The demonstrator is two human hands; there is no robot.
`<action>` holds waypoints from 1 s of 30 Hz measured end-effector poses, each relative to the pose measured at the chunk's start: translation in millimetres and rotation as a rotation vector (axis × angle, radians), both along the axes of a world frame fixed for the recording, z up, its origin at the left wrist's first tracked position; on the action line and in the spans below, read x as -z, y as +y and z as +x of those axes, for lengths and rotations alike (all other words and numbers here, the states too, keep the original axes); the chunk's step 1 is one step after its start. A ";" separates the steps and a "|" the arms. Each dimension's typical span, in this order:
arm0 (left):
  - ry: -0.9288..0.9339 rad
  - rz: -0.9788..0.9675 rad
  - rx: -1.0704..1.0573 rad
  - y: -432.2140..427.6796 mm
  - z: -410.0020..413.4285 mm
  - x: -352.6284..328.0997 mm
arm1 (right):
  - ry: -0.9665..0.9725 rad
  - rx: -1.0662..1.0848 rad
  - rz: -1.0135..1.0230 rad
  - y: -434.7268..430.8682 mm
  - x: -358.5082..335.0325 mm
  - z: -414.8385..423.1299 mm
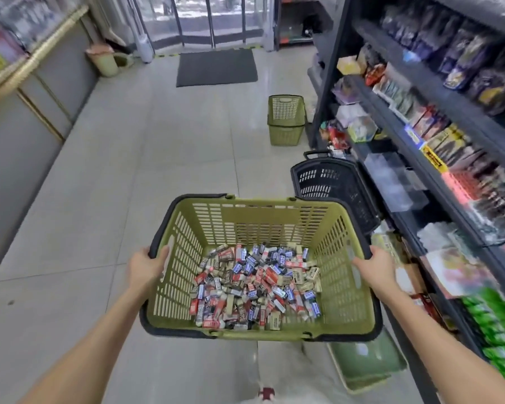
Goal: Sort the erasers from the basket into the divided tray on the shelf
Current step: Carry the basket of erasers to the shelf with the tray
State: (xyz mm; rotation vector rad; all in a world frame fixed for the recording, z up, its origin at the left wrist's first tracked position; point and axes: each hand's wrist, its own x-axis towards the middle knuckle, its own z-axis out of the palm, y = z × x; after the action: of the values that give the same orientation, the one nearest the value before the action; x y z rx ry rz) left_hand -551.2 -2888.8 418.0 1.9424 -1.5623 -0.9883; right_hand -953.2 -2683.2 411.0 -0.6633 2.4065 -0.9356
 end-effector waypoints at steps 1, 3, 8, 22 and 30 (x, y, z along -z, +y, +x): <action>-0.007 0.002 0.006 -26.3 -11.7 1.1 | -0.011 0.002 0.004 -27.3 2.0 -11.8; -0.011 0.003 0.007 -75.7 -33.9 1.9 | -0.027 0.005 0.012 -79.5 2.1 -34.3; -0.005 -0.003 0.042 -199.9 -87.7 -11.0 | -0.021 0.043 0.029 -193.8 -8.5 -82.6; -0.077 0.009 0.512 -563.1 -256.3 0.3 | -0.031 0.499 0.036 -398.0 7.6 -110.3; -0.064 -0.018 0.947 -655.6 -401.4 -14.3 | -0.042 0.918 0.025 -422.9 -2.4 -74.5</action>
State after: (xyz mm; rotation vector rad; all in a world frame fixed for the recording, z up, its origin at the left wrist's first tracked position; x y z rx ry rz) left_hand -952.6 -3544.4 432.3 1.1662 -2.5822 -1.2237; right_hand -1027.7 -3106.1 413.3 0.5432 2.6688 -1.2087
